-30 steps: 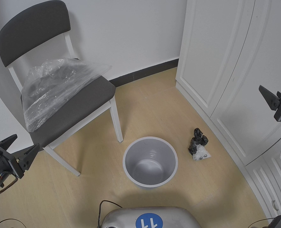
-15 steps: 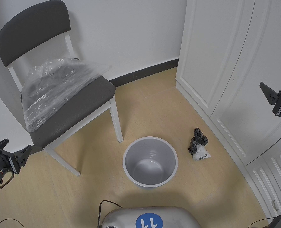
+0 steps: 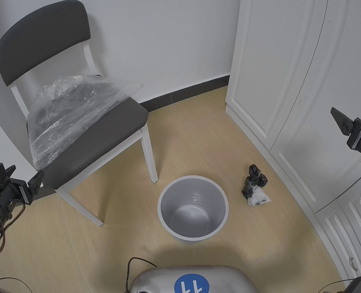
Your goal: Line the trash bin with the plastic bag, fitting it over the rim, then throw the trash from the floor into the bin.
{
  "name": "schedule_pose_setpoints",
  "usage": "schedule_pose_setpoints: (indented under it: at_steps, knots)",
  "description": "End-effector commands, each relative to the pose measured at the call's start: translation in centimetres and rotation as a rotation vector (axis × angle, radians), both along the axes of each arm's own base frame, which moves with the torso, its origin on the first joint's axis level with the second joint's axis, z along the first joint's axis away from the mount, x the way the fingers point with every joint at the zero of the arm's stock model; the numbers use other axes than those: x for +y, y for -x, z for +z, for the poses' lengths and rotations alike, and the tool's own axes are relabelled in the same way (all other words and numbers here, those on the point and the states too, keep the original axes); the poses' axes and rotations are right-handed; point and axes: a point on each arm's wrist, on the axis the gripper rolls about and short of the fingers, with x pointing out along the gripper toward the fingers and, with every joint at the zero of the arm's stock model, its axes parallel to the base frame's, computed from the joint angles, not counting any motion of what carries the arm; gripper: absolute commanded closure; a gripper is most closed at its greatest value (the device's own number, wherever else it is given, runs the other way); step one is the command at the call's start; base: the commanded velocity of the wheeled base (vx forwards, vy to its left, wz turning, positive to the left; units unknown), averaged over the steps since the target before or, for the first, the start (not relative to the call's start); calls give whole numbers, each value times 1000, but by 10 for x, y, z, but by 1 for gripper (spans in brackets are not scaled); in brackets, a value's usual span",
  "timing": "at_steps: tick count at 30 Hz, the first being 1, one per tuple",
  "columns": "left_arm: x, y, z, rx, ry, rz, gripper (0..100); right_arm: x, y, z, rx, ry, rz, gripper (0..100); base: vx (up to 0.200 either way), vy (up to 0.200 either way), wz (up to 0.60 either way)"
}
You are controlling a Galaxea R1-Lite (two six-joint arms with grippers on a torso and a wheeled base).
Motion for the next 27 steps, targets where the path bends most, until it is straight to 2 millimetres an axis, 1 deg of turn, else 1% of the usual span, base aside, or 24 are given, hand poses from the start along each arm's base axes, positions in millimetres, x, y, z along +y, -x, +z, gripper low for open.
schedule_pose_setpoints:
  at_steps: [1, 6, 8, 13, 15, 16, 19, 27]
  knots:
    - [4, -17, -31, 117, 27, 52, 0, 0, -1, -1, 6, 2, -2, 0, 0, 0, 0]
    - [6, -21, -31, 109, 18, 104, 0, 0, -1, -1, 4, 1, -3, 0, 0, 0, 0]
    - [6, -22, -32, 110, 20, 107, 0, 0, -2, -1, 6, 0, -3, 0, 0, 0, 0]
    - [8, -32, -32, 101, 58, 114, 0, -1, -2, -1, 4, 0, -7, 0, 0, 0, 0]
    - [8, -32, -32, 101, 58, 114, 0, -1, -2, -1, 4, 0, -7, 0, 0, 0, 0]
    - [10, -40, -31, 71, 90, 130, 0, -2, -2, -1, 4, 0, -11, 0, 0, 0, 0]
    - [12, -47, -34, 56, 90, 177, 0, -2, -3, -1, 6, 2, -14, 0, 0, 0, 0]
    - [16, -56, -39, -13, 72, 234, 0, -4, -3, -1, 4, 2, -20, 0, 0, 0, 0]
